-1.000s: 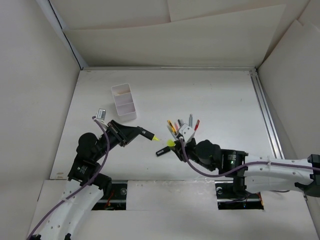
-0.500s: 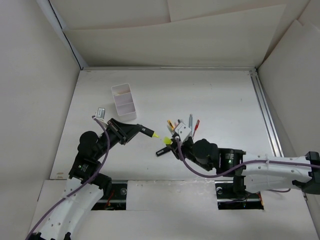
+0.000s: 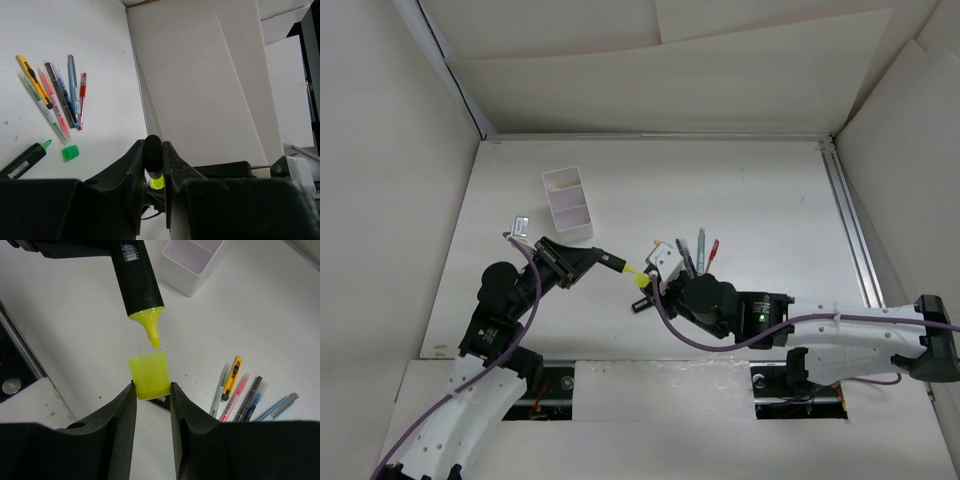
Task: Sort the stationery into containers
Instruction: Close the pen cap on the pen.
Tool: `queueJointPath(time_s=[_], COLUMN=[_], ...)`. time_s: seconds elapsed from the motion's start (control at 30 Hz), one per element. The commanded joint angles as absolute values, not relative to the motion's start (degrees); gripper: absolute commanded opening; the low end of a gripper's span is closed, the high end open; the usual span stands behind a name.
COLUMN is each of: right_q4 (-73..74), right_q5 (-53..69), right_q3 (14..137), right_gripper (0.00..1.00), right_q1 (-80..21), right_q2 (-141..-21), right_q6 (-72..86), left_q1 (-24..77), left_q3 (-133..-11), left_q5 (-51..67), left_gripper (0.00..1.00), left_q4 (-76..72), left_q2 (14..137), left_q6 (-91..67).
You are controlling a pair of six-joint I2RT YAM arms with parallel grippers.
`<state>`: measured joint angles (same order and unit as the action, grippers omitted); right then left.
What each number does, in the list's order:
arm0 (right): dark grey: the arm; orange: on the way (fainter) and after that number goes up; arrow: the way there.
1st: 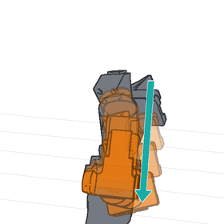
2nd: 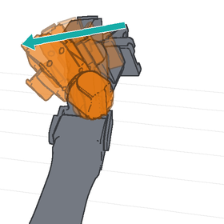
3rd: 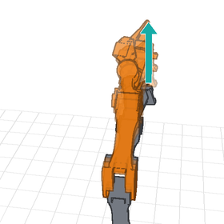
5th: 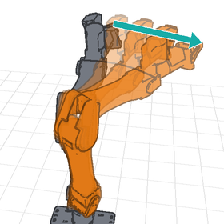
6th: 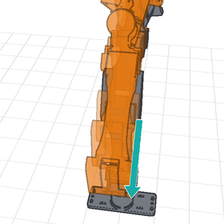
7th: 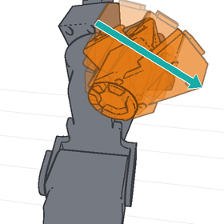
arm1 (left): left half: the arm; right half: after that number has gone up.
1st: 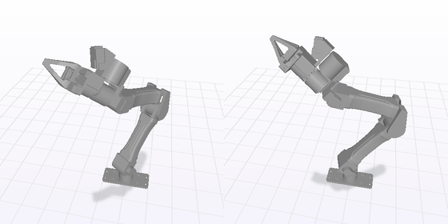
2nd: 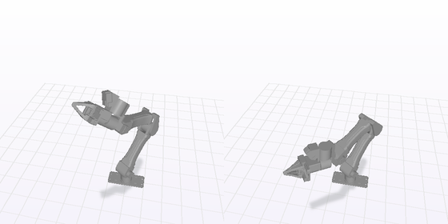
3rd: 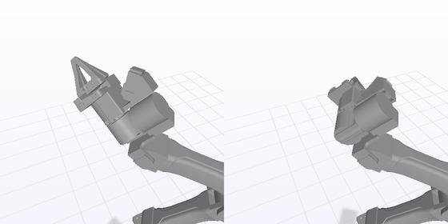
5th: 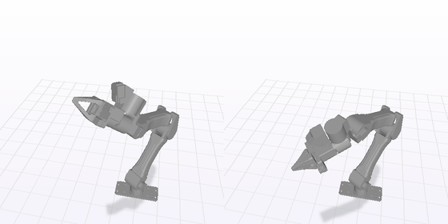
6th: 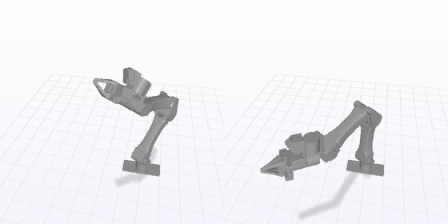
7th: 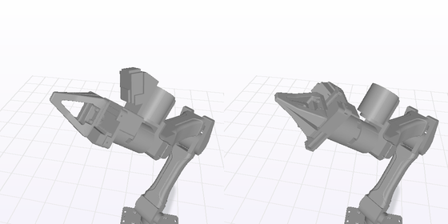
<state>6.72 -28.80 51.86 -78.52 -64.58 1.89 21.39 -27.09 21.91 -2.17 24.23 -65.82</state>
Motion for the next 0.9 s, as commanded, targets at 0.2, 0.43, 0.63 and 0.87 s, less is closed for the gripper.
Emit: queueJointPath(time_s=[0.2,0.43,0.63,0.87], right_q4=[7.3,7.8,7.8,7.3], right_q5=[-31.2,-32.4,-33.0,-33.0], right_q3=[56.5,56.5,57.0,58.6], right_gripper=[0.26,0.26,0.26,0.26], right_q1=[-79.1,-79.1,-79.1,-79.1], right_q2=[-66.1,-66.6,-68.3,-70.1], right_q6=[1.0,0.4,0.4,0.4], left_q1=[21.4,21.4,21.4,21.4], left_q3=[-26.0,-25.5,-23.7,-23.7], left_q5=[22.1,22.6,24.6,25.8], left_gripper=[0.00,0.00,0.00,0.00], left_q4=[-4.3,-4.8,-6.7,-7.3], left_q2=[24.3,23.7,23.7,23.7], left_q6=[-64.0,-64.0,-64.6,-64.6])
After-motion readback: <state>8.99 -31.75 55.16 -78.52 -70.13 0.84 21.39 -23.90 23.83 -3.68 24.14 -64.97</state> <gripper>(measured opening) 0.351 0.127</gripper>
